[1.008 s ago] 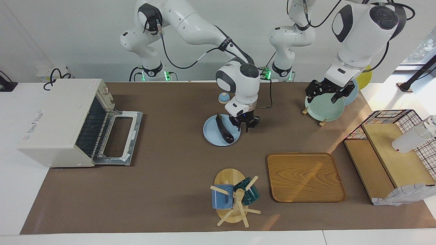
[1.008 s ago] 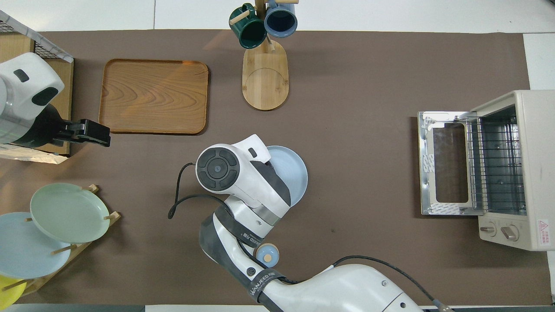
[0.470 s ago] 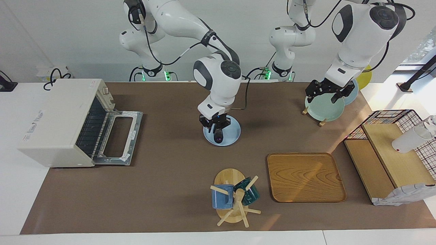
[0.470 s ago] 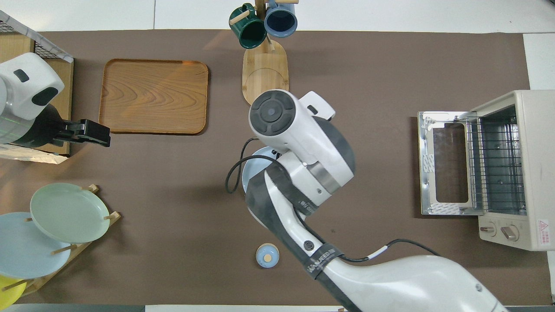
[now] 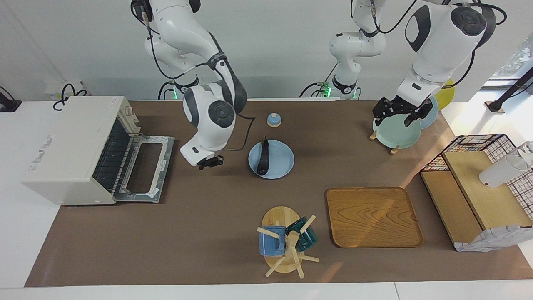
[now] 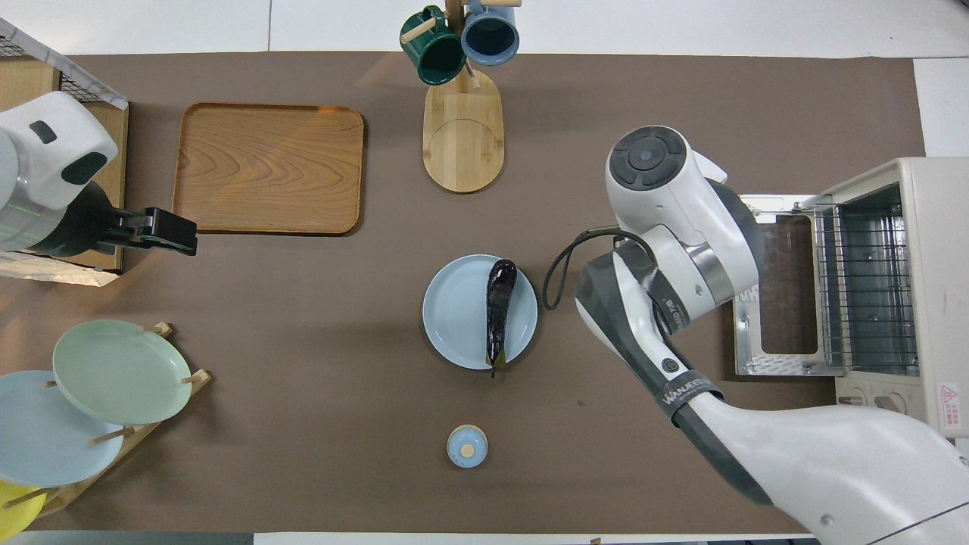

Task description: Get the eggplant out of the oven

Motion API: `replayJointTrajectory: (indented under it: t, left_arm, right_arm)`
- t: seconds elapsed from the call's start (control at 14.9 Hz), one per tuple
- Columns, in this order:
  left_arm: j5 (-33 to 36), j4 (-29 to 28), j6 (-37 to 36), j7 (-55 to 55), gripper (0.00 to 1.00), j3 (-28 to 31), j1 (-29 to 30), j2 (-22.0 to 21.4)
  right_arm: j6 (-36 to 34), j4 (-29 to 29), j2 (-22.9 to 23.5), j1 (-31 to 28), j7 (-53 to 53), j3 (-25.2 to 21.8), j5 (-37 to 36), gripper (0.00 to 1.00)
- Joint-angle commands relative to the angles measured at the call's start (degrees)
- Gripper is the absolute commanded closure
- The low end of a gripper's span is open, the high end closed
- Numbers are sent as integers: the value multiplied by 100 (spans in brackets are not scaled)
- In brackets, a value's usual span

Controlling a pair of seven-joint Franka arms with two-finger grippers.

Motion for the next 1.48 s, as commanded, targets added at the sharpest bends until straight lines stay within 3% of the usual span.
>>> replayJointTrajectory:
  t: [0.0, 0.34, 0.67, 0.94, 1.21, 1.41]
  left_arm:
    - [-44, -156, 278, -445, 0, -21, -349, -92]
    - [-352, -700, 1279, -1947, 0, -21, -1649, 57]
    - [-352, -850, 2578, -2898, 0, -21, -2775, 996]
    - [-352, -1378, 3757, -3285, 0, -21, -3224, 1401]
    - [-352, -1378, 4172, -3497, 0, -13, -3436, 1850]
    - [-352, -1378, 4287, -3462, 0, -13, -3436, 1947]
  right_arm:
    - [719, -1104, -441, -360, -32, 88, -406, 100]
    - [853, -1501, -520, -538, -208, 88, -680, 100]
    - [879, -1739, -573, -661, -278, 88, -1101, 100]
    - [958, -1792, -582, -758, -348, 88, -1120, 100]
    - [854, -1714, -573, -802, -647, 88, -1242, 100]
    - [477, -1520, -704, -793, -945, 88, -1366, 100]
